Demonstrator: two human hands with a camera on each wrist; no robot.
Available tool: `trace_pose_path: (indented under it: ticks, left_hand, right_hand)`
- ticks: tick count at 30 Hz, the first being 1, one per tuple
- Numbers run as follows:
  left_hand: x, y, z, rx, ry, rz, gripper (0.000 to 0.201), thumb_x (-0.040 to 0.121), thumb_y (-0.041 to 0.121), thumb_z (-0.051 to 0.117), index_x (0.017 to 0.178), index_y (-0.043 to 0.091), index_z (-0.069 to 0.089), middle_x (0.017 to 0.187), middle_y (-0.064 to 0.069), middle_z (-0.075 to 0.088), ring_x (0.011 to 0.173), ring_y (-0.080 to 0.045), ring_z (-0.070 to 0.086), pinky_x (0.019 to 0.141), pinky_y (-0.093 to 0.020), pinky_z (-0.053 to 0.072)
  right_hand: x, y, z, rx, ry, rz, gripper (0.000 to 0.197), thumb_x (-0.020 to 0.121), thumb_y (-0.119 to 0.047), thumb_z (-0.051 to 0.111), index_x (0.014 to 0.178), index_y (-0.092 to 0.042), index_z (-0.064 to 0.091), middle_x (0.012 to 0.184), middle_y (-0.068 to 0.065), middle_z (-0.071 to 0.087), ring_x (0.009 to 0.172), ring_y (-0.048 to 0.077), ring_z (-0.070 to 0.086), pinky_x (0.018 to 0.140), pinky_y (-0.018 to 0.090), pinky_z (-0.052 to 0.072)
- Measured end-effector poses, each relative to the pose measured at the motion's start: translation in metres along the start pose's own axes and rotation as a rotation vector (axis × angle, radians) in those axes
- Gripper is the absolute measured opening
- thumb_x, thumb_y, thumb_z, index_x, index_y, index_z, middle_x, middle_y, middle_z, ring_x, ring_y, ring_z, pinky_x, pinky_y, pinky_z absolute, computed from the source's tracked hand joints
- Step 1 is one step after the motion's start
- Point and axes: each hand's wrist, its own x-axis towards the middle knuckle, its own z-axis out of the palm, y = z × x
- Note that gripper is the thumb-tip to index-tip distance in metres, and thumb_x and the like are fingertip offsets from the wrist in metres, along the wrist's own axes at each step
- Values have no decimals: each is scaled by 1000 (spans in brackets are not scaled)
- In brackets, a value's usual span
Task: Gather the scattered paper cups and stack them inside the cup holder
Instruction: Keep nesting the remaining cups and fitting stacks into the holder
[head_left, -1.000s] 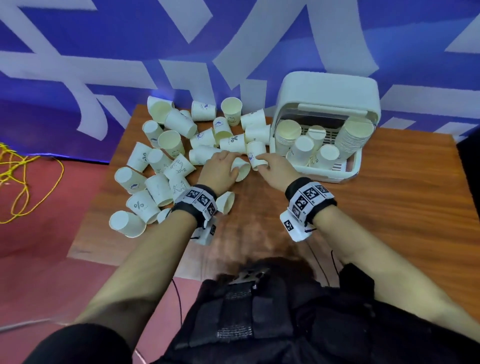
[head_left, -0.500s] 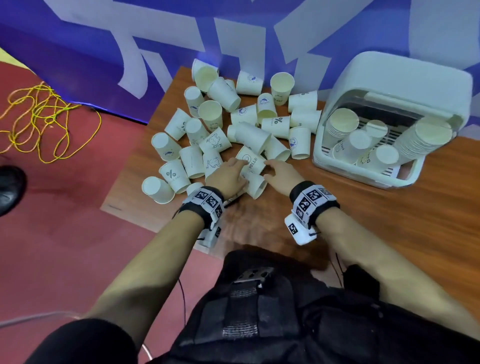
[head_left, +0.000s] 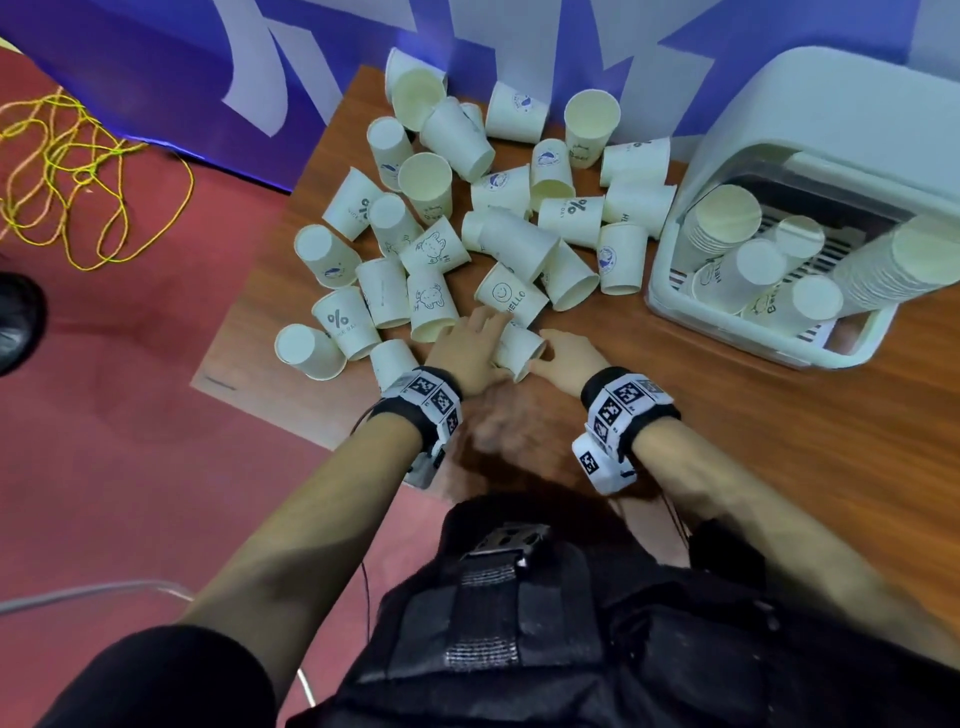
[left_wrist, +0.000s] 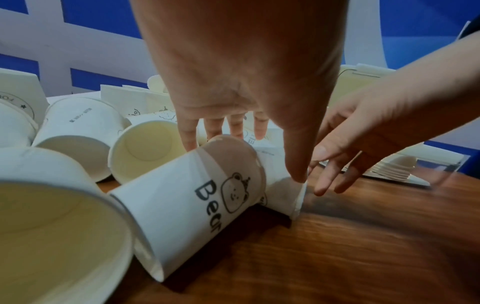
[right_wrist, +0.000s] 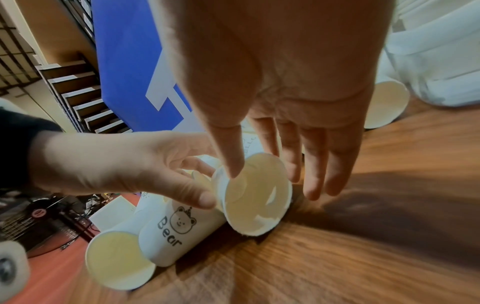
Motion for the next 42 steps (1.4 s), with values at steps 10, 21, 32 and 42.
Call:
trace_pose_path:
  ticks: [10, 21, 32, 42]
  left_hand:
    - [-2, 6, -1, -93, 59, 2, 66, 86, 29, 63, 144, 16, 34, 145, -9, 38, 118, -33, 50, 99, -39, 39]
    - [-12, 37, -19, -190, 263, 85, 36, 91, 14, 50, 127, 12, 56, 125, -9, 57, 105, -32, 59, 84, -36, 44]
    - [1, 114, -58, -251, 419, 412, 36, 85, 5, 50, 119, 9, 61, 121, -11, 58, 104, -32, 58, 86, -40, 47]
    - [31, 186, -111, -313, 495, 535, 34, 90, 6, 48, 121, 12, 59, 122, -7, 56, 108, -23, 56, 92, -32, 44]
  right_hand:
    - [-7, 6, 6, 106, 46, -3, 40, 90, -19, 59, 127, -5, 51, 124, 14, 59, 116, 30, 53, 92, 34, 41]
    - [-36, 21, -6, 155, 168, 40, 56, 93, -16, 52, 145, -8, 34, 150, 10, 37, 136, 26, 35, 111, 31, 26]
    - [-82, 53, -67, 266, 462, 64, 55, 87, -10, 61, 140, -8, 44, 126, 17, 58, 116, 30, 53, 93, 29, 40]
    - [-117, 80, -137, 468, 775, -15, 55, 84, -3, 63, 136, -11, 48, 84, 5, 59, 85, 17, 56, 81, 23, 40]
